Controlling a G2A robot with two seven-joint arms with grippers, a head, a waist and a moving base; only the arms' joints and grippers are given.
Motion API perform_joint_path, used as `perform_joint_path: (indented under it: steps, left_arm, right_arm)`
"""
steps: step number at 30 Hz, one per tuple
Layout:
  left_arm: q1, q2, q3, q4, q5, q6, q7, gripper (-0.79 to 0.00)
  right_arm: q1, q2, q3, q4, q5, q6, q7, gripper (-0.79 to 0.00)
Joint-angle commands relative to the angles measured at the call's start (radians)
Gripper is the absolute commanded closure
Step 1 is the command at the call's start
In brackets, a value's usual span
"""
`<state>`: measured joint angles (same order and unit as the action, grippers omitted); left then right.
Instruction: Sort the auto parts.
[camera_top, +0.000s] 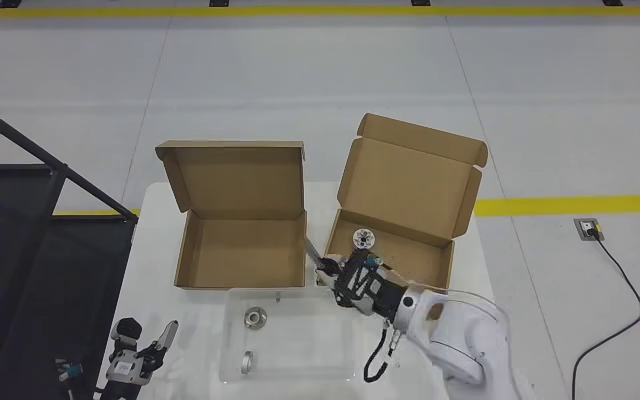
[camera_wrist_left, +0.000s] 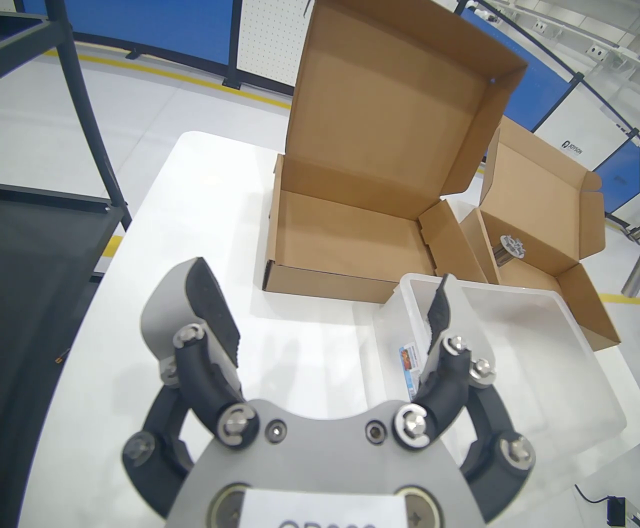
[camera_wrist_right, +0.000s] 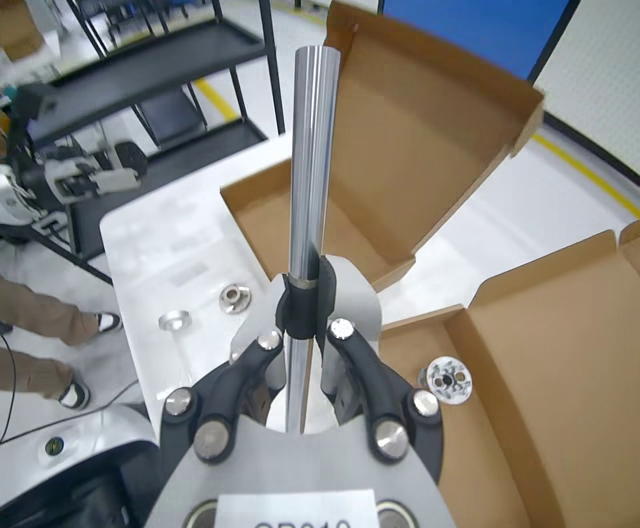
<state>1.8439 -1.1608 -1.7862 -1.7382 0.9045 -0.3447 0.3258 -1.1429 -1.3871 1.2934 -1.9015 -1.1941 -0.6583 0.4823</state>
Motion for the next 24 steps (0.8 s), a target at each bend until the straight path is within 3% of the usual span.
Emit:
perform_joint_path:
  steps: [1, 4, 9, 16, 20, 24]
  left_arm:
    - [0.0, 0.0, 0.0, 0.0, 0.0, 0.0, 0.0, -0.785]
    - [0.0, 0.0, 0.0, 0.0, 0.0, 0.0, 0.0, -0.785]
    - [0.0, 0.0, 0.0, 0.0, 0.0, 0.0, 0.0, -0.785]
    - [0.0, 0.0, 0.0, 0.0, 0.0, 0.0, 0.0, -0.785]
    - [0.0, 0.0, 0.0, 0.0, 0.0, 0.0, 0.0, -0.785]
    - [0.0, 0.0, 0.0, 0.0, 0.0, 0.0, 0.0, -0.785]
  right_arm:
    - [-0.011, 0.007, 0.069, 0.035, 0.055, -0.05, -0.137, 0.0]
    - [-0.011, 0.017, 0.148, 0.1, 0.112, -0.131, -0.298, 0.0]
    - [0.018, 0.033, 0.253, 0.267, 0.262, -0.354, -0.536, 0.0]
    - [0.034, 0.078, 0.248, 0.317, 0.344, -0.354, -0.696, 0.0]
    - [0.044, 0.121, 0.218, 0.33, 0.336, -0.354, -0.712, 0.0]
    - [0.101, 0.168, 0.16, 0.362, 0.254, -0.354, -0.58, 0.0]
